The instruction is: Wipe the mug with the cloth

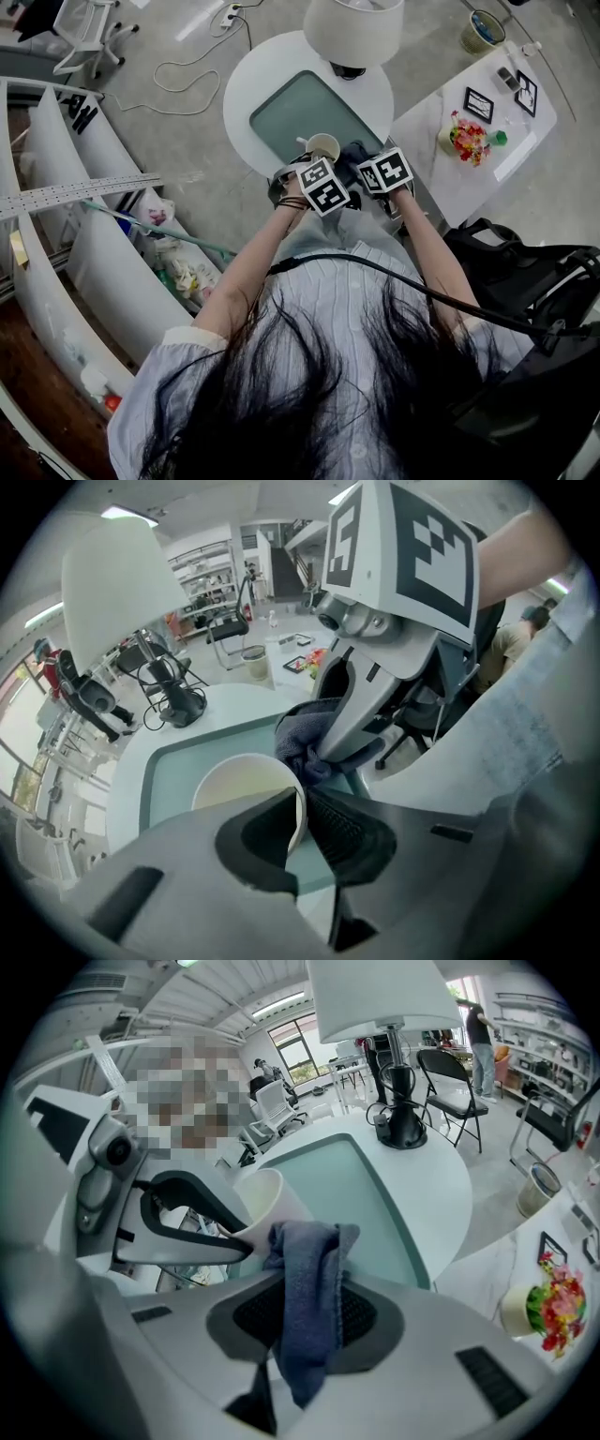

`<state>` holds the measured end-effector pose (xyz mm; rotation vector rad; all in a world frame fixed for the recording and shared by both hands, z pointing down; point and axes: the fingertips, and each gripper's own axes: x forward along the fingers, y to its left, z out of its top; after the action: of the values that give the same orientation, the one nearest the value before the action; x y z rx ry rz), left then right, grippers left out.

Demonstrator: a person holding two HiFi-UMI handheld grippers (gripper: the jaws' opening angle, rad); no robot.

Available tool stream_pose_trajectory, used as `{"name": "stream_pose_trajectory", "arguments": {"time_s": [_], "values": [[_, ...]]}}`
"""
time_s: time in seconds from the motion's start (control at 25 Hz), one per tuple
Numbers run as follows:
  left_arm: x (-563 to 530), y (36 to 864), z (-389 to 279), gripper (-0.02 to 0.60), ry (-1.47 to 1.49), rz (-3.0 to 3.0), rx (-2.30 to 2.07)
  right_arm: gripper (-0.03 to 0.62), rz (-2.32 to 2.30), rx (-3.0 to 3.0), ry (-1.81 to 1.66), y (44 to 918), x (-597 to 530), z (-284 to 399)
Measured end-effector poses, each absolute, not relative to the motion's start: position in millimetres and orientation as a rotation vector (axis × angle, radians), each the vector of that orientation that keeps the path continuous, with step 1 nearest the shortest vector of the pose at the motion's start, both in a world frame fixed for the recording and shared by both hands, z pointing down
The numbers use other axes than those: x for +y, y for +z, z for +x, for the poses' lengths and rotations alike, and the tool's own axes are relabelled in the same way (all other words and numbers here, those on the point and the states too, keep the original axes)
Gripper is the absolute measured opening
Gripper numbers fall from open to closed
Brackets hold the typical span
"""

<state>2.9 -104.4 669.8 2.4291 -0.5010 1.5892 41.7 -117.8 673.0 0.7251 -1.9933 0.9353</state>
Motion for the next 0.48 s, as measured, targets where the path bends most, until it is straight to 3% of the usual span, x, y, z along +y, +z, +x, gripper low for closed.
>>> {"name": "stream_pose_trajectory", "arguments": {"time_s": [0.48], "values": [[-91.6,671.1,-3.7,0.049,1.910,2.632,0.140,0.094,0.691,-1.986,0.893,672.5,-123.1,53.2]]}}
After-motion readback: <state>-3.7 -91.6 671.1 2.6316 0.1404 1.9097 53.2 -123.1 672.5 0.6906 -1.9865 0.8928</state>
